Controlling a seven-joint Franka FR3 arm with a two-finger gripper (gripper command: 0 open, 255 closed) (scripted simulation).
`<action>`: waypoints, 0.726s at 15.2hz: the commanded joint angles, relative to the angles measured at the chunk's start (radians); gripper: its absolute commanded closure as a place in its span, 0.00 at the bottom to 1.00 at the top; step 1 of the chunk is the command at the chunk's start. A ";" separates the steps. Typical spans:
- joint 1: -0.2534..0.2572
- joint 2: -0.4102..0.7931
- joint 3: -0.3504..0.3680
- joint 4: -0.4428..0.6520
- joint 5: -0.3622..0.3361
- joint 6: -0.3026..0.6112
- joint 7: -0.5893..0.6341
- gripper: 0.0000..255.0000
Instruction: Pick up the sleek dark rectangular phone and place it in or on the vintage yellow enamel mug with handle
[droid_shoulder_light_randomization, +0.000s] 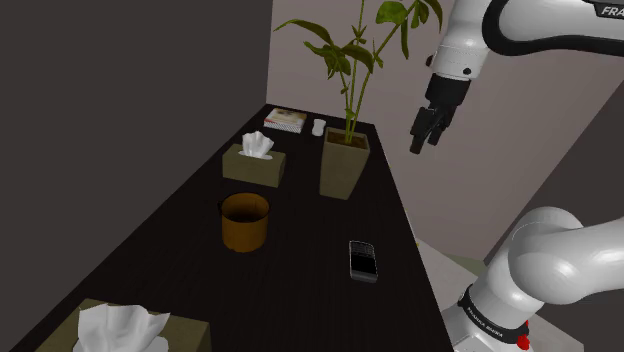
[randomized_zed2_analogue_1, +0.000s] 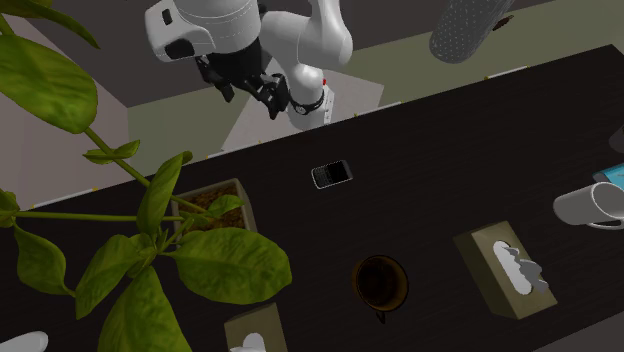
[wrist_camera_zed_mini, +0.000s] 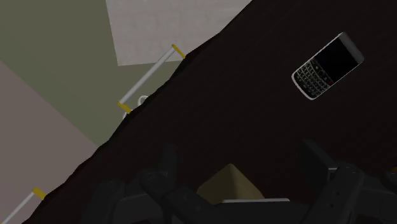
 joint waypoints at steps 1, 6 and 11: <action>0.000 0.000 0.000 0.000 0.000 0.000 0.000 0.00; -0.011 -0.080 0.113 -0.159 0.088 0.082 0.216 0.00; -0.007 -0.110 0.249 -0.278 0.199 0.179 0.436 0.00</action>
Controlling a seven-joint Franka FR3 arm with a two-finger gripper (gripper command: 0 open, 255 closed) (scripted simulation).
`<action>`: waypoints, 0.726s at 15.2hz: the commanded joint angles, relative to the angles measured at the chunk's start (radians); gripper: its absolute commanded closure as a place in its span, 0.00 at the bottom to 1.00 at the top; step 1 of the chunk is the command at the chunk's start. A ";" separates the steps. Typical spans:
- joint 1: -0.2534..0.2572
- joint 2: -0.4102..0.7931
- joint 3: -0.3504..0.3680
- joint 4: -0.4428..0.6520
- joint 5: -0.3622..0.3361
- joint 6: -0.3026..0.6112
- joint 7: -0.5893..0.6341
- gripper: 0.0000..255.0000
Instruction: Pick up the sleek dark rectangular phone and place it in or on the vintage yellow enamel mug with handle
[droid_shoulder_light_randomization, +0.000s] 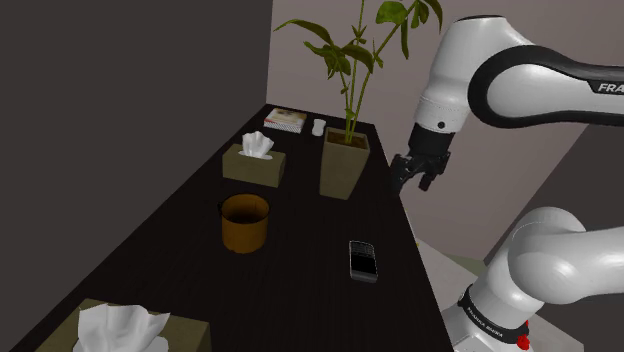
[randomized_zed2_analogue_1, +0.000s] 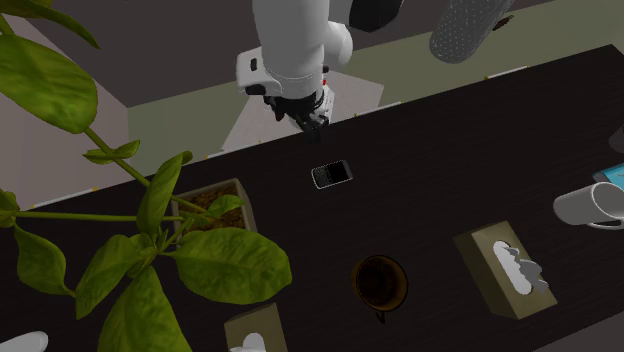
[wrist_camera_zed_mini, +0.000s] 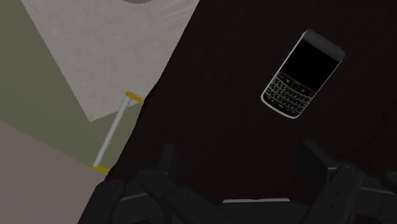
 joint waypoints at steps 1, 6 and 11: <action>0.003 0.007 0.064 -0.040 0.052 0.051 0.098 0.00; 0.009 0.060 0.227 -0.104 0.175 0.182 0.322 0.00; -0.018 0.192 0.408 -0.116 0.280 0.345 0.546 0.00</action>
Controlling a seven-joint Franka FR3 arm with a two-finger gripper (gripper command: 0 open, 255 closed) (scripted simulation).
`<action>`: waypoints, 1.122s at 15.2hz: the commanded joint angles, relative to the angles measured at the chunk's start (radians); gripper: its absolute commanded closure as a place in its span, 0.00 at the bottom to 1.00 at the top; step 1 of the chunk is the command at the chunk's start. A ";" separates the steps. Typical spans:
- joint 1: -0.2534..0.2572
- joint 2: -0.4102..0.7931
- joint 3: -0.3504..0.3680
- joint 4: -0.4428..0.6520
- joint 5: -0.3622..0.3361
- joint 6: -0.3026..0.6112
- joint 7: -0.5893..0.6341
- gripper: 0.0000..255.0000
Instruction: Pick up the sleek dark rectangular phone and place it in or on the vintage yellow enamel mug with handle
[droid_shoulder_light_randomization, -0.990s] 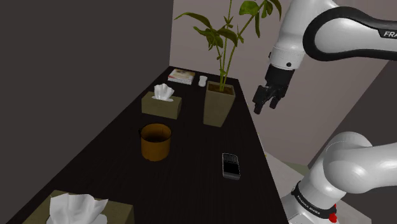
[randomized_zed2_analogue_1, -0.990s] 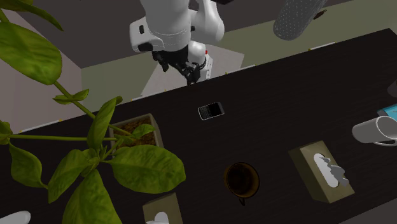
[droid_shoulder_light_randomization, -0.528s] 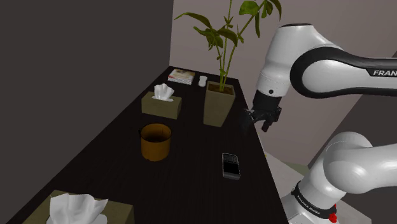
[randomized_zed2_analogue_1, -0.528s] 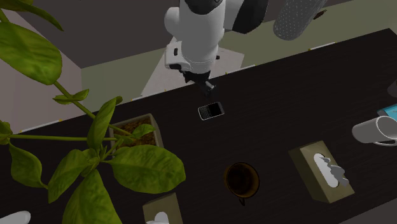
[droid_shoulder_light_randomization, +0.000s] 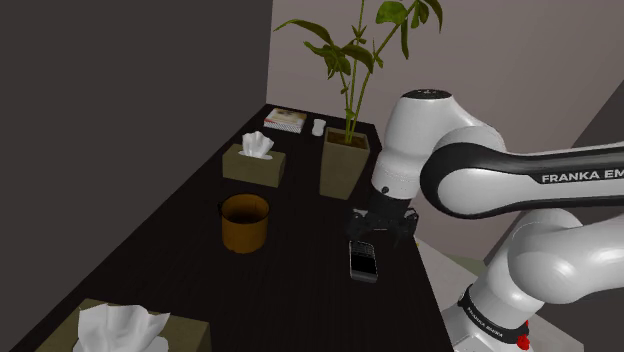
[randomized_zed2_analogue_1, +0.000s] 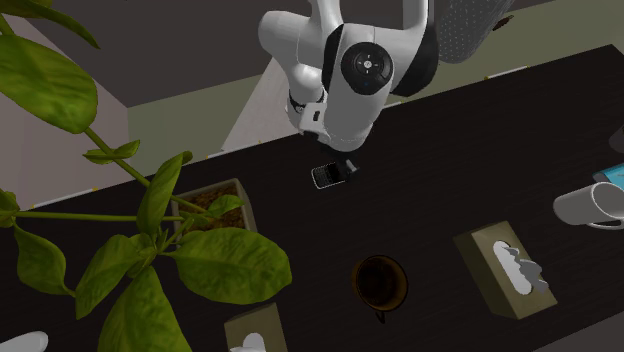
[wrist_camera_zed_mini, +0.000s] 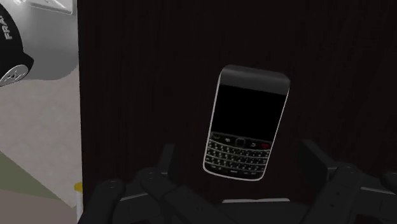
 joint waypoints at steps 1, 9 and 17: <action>-0.017 0.054 0.057 0.008 0.026 0.055 0.069 0.00; -0.025 0.130 0.113 -0.052 0.058 0.190 0.068 0.00; -0.025 0.130 0.113 -0.052 0.058 0.190 0.068 1.00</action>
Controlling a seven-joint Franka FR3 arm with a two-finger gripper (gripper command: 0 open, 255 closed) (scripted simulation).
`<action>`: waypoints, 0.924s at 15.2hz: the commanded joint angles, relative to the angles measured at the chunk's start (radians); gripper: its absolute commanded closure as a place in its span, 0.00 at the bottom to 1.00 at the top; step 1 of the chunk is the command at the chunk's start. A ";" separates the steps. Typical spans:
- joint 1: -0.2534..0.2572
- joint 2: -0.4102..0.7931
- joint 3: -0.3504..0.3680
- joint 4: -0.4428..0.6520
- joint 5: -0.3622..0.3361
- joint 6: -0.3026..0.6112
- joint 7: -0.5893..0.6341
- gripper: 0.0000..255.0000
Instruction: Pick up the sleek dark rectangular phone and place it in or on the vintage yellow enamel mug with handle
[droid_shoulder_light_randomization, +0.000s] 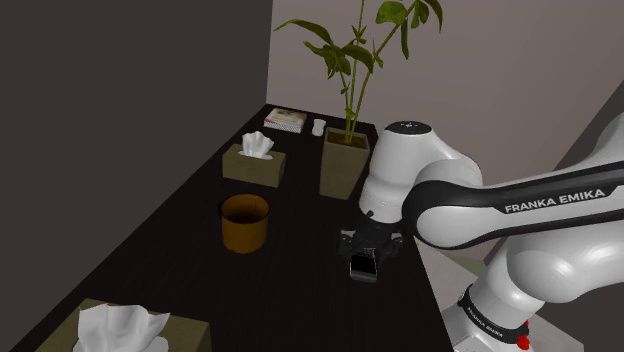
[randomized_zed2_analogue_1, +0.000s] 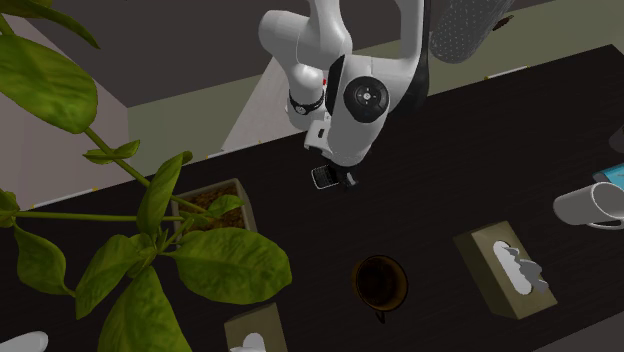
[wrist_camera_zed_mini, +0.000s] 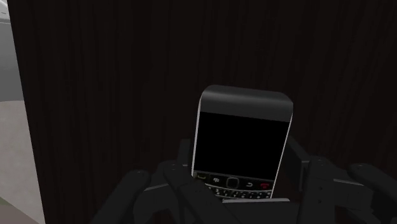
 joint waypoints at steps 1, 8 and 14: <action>0.000 0.001 0.001 -0.002 0.000 -0.001 0.000 1.00; 0.000 0.001 0.001 -0.002 0.000 0.000 0.000 1.00; 0.008 -0.057 -0.040 0.033 -0.021 -0.093 -0.003 1.00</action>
